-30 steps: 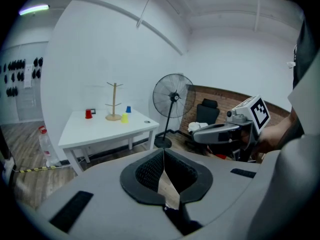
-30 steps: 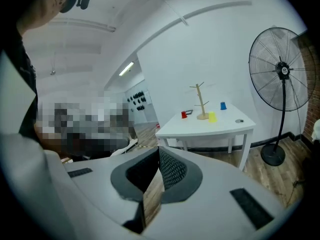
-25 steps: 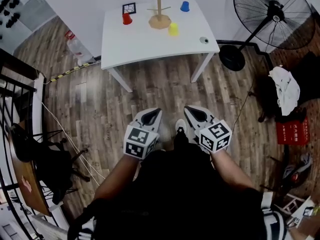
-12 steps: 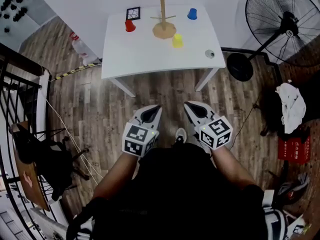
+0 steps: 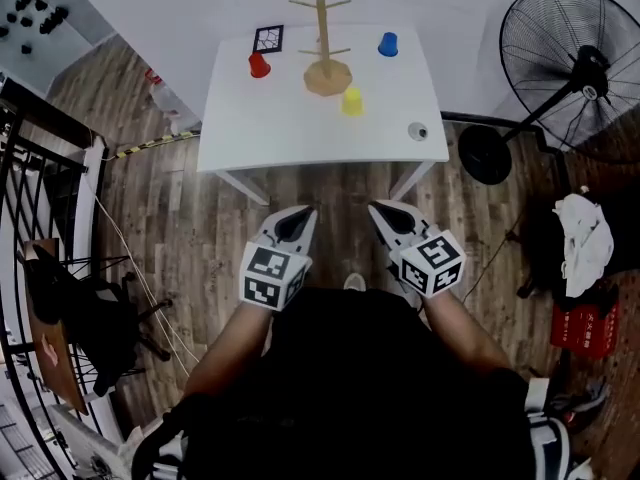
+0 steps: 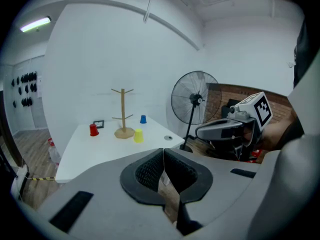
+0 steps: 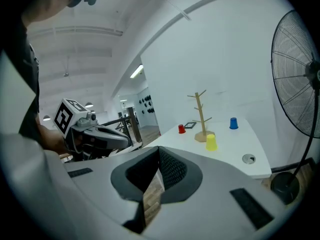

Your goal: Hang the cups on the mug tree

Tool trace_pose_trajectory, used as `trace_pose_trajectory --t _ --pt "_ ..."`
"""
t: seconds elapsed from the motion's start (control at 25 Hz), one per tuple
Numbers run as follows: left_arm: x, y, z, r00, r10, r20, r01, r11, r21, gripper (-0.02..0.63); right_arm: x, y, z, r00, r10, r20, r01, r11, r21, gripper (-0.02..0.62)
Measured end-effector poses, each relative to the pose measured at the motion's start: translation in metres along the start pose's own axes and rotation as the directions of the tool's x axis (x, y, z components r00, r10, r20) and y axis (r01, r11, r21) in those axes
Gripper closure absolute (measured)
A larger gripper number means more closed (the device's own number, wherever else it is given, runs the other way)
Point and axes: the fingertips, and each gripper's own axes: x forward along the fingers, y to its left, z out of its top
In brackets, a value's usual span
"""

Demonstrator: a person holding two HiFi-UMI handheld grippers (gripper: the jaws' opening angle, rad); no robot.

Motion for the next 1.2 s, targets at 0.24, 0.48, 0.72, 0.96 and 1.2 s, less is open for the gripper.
trace_pose_trajectory --t 0.24,0.48,0.72,0.96,1.2 --pt "0.015 0.000 0.013 1.000 0.025 -0.012 -0.025 1.000 -0.008 0.589 0.005 -0.020 0.005 1.000 0.024 0.002 -0.024 1.000 0.015 0.589" --pt "0.026 0.006 0.018 0.999 0.044 -0.022 -0.045 0.999 -0.024 0.589 0.014 -0.033 0.000 0.999 0.042 -0.021 -0.041 0.998 0.042 0.589" --pt "0.037 0.018 0.005 0.998 0.038 -0.056 -0.041 0.998 -0.048 0.589 0.030 -0.035 -0.004 0.996 0.064 -0.057 -0.061 0.997 0.043 0.589" --pt "0.069 0.037 0.024 0.999 -0.001 -0.042 0.000 1.000 -0.027 0.589 0.050 -0.060 0.004 0.997 0.037 -0.074 -0.036 0.999 0.020 0.589" --pt "0.103 0.071 0.041 0.999 -0.028 -0.042 0.027 0.999 -0.026 0.589 0.081 -0.089 0.011 0.995 0.001 -0.100 0.001 1.000 0.028 0.589"
